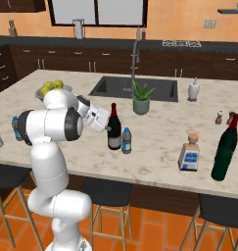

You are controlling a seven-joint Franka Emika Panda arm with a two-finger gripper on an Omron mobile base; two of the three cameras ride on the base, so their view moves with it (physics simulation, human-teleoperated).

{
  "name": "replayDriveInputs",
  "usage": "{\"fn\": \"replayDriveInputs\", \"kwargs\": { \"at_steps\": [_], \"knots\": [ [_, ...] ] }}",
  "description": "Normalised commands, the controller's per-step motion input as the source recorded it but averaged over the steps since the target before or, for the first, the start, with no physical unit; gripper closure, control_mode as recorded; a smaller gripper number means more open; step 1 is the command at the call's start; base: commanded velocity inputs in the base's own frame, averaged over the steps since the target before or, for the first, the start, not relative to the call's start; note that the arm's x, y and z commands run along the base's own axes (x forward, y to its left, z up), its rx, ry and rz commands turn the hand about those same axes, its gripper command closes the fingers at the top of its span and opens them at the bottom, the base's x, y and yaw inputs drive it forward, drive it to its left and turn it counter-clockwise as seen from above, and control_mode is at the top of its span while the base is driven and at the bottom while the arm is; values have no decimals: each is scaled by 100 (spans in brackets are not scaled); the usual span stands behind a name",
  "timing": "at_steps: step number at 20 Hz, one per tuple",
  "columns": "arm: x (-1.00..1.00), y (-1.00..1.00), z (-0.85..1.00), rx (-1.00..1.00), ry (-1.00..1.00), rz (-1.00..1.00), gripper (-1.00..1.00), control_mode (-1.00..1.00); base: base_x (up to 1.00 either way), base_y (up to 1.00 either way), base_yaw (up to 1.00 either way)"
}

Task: Move the plastic bottles in the middle to the plastics group, and the glass bottles in the middle to the glass group.

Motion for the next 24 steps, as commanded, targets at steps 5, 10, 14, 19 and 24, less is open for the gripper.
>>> {"fn": "replayDriveInputs", "kwargs": {
  "at_steps": [5, 10, 14, 19, 24],
  "knots": [
    [0, 0, 0, 0, 0, 0, 100, -100, 0, 0, 0],
    [-29, 12, 28, -1, 3, 1, 100, -100, 0, 0, 0],
    [-89, 11, 56, -4, 7, 6, 100, -100, 0, 0, 0],
    [-94, -1, 29, -4, 3, 3, 100, -100, 0, 0, 0],
    [-51, -42, 13, -5, 3, 0, 100, -100, 0, 0, 0]
  ]
}}
